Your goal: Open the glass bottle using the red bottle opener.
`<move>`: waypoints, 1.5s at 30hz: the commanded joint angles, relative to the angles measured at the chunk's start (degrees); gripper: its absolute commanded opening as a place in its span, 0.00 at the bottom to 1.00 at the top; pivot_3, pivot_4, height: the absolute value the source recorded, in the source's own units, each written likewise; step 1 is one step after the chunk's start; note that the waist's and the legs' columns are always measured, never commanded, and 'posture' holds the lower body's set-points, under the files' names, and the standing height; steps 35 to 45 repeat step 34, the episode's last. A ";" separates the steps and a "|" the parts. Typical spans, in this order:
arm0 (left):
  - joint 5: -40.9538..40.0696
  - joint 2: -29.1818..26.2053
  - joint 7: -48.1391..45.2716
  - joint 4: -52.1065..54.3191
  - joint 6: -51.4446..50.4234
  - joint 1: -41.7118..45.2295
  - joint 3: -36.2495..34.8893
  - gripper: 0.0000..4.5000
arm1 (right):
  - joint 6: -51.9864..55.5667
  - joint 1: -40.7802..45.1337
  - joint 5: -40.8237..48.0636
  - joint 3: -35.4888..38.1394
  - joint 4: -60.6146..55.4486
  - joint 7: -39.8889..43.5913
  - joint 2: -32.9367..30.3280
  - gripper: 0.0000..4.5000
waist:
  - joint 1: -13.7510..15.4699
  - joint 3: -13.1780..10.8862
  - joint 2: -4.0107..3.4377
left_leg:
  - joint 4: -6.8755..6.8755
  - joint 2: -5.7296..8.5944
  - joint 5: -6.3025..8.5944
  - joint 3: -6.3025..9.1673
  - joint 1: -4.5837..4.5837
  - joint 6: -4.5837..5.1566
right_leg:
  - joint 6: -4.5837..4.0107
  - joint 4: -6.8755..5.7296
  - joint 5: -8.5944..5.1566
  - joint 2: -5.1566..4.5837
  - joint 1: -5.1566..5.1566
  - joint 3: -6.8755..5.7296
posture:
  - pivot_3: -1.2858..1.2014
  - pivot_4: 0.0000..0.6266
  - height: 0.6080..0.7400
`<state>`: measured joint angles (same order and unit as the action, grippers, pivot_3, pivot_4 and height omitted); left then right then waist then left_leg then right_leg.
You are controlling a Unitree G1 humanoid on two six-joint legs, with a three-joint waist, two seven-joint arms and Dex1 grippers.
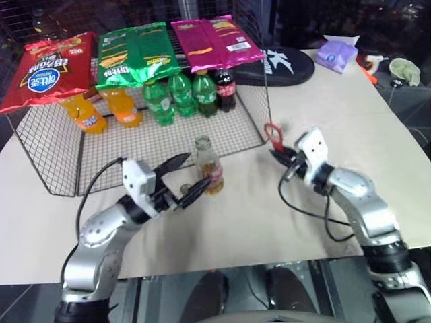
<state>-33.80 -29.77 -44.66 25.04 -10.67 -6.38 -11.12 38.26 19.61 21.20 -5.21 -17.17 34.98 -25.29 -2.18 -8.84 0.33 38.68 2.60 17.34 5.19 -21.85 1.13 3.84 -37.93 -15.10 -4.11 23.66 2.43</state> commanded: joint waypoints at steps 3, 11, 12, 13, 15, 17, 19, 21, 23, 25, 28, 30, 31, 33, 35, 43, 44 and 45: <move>-0.48 -1.48 -1.83 3.15 1.59 -8.32 -4.72 0.94 | 34.16 0.60 23.20 6.97 -6.99 -0.91 2.68 0.00 | 0.05 -0.01 -0.02 | -0.18 -0.06 0.02 -0.02 0.05 0.03 | -0.01 0.05 -0.01 0.00 0.00 0.01 | 0.52 0.24 1.00; 0.46 -0.47 1.75 3.97 1.11 -12.06 -6.76 0.96 | 34.54 1.21 22.26 8.11 -6.77 -7.22 5.40 0.61 | 1.27 0.00 0.00 | -0.20 0.15 0.01 -0.02 0.01 0.01 | -0.01 0.08 0.00 0.00 0.03 -0.03 | 0.52 0.24 1.00; 0.36 -0.43 2.00 4.06 1.03 -12.84 -7.26 0.96 | 32.03 1.06 20.67 7.73 -6.74 -7.05 4.31 0.69 | 1.31 -0.01 -0.01 | -0.20 0.16 0.01 -0.02 -0.01 0.01 | -0.01 0.09 -0.01 0.00 0.04 -0.04 | 0.52 0.24 1.00; 0.40 -0.47 2.41 4.07 0.91 -13.49 -7.79 0.96 | 29.29 0.80 18.63 7.17 -6.61 -6.95 2.95 0.79 | 1.31 -0.01 -0.01 | -0.21 0.15 0.01 -0.01 -0.01 0.01 | 0.00 0.10 -0.01 0.01 0.05 -0.04 | 0.52 0.24 1.00; 0.86 -0.79 3.05 4.09 0.74 -14.49 -8.54 0.96 | 25.20 -0.05 15.83 6.70 -6.19 -6.40 0.43 0.94 | 1.38 -0.01 -0.01 | -0.22 0.15 0.01 -0.02 -0.02 0.01 | 0.00 0.10 -0.01 0.02 0.06 -0.04 | 0.52 0.24 1.00; 1.19 -1.34 3.08 4.18 0.72 -16.03 -9.74 0.96 | 18.47 -2.53 12.54 6.79 -6.08 -3.93 -3.22 0.97 | 1.49 0.00 0.00 | -0.22 0.14 0.00 0.00 -0.02 0.00 | 0.00 0.11 -0.01 0.03 0.06 -0.08 | 0.52 0.24 1.00; 2.01 -1.76 2.94 4.31 1.02 -17.88 -10.98 0.96 | 10.85 -6.19 10.07 7.27 -6.53 0.35 -6.91 0.97 | 1.52 0.00 0.02 | -0.22 0.13 0.00 0.00 -0.04 0.00 | 0.00 0.12 -0.01 0.04 0.05 -0.11 | 0.52 0.24 1.00; 2.57 -1.87 3.15 4.40 0.93 -19.60 -12.08 0.96 | 1.50 -10.31 8.23 8.63 -6.42 5.25 -9.04 0.97 | 1.49 0.00 0.01 | -0.23 0.11 0.01 -0.05 -0.03 0.01 | 0.00 0.17 -0.01 0.06 0.04 -0.07 | 0.52 0.24 1.00; 2.98 -1.85 3.27 4.43 0.98 -21.19 -13.00 0.96 | -4.98 -14.03 8.63 10.95 -5.84 9.51 -9.94 0.97 | 1.39 -0.01 0.03 | -0.24 0.07 0.01 -0.06 -0.03 0.01 | 0.00 0.22 -0.01 0.07 0.03 -0.07 | 0.52 0.24 1.00; 3.33 -1.71 3.46 4.64 1.06 -22.75 -13.88 0.96 | -9.35 -17.52 9.40 13.26 -5.30 13.38 -11.03 0.97 | 1.39 -0.01 0.03 | -0.25 0.04 0.01 -0.08 0.02 0.02 | 0.00 0.21 -0.01 0.07 -0.03 -0.04 | 0.52 0.24 1.00; 3.84 -1.35 3.36 5.27 1.70 -25.47 -15.64 0.96 | -18.14 -22.30 12.53 19.64 -1.41 21.20 -10.65 0.97 | 1.37 -0.01 0.04 | -0.24 0.02 0.14 -0.09 0.09 0.23 | 0.00 0.19 -0.01 0.08 -0.10 -0.02 | 0.52 0.24 1.00; 3.71 -1.07 3.26 5.31 1.94 -26.69 -16.57 0.96 | -19.89 -24.41 13.57 21.77 1.30 25.21 -12.03 0.97 | 1.49 -0.01 0.05 | -0.24 0.01 0.14 -0.09 0.11 0.25 | 0.01 0.19 -0.01 0.08 -0.13 -0.05 | 0.52 0.24 1.00; 3.84 -0.97 3.09 5.16 2.25 -27.17 -16.80 0.96 | -20.57 -25.22 13.73 22.35 2.50 26.85 -12.68 0.97 | 1.52 -0.01 0.05 | -0.24 0.01 0.14 -0.07 0.12 0.25 | 0.01 0.20 -0.01 0.07 -0.18 -0.06 | 0.52 0.24 1.00; 4.78 -0.70 2.80 4.51 3.40 -27.85 -16.84 0.96 | -22.51 -26.17 13.31 22.82 4.82 29.44 -13.66 0.97 | 1.54 -0.01 0.05 | -0.23 0.02 0.15 -0.07 0.14 0.25 | 0.01 0.20 -0.01 0.04 -0.20 -0.06 | 0.52 0.24 1.00; 4.76 -0.56 2.33 4.23 3.84 -28.00 -16.70 0.96 | -22.85 -26.32 13.44 22.86 5.50 30.27 -13.93 0.97 | 1.54 -0.01 0.05 | -0.23 0.01 0.14 -0.07 0.16 0.25 | 0.00 0.20 -0.01 0.03 -0.21 -0.06 | 0.52 0.24 1.00; 4.76 -0.56 2.33 4.23 3.84 -28.00 -16.70 0.96 | -22.85 -26.32 13.44 22.86 5.50 30.27 -13.93 0.97 | 1.54 -0.01 0.05 | -0.23 0.01 0.14 -0.07 0.16 0.25 | 0.00 0.20 -0.01 0.03 -0.21 -0.06 | 0.52 0.24 1.00; 4.76 -0.56 2.33 4.23 3.84 -28.00 -16.70 0.96 | -22.85 -26.32 13.44 22.86 5.50 30.27 -13.93 0.97 | 1.54 -0.01 0.05 | -0.23 0.01 0.14 -0.07 0.16 0.25 | 0.00 0.20 -0.01 0.03 -0.21 -0.06 | 0.52 0.24 1.00; 4.76 -0.56 2.33 4.23 3.84 -28.00 -16.70 0.96 | -22.85 -26.32 13.44 22.86 5.50 30.27 -13.93 0.97 | 1.54 -0.01 0.05 | -0.23 0.01 0.14 -0.07 0.16 0.25 | 0.00 0.20 -0.01 0.03 -0.21 -0.06 | 0.52 0.24 1.00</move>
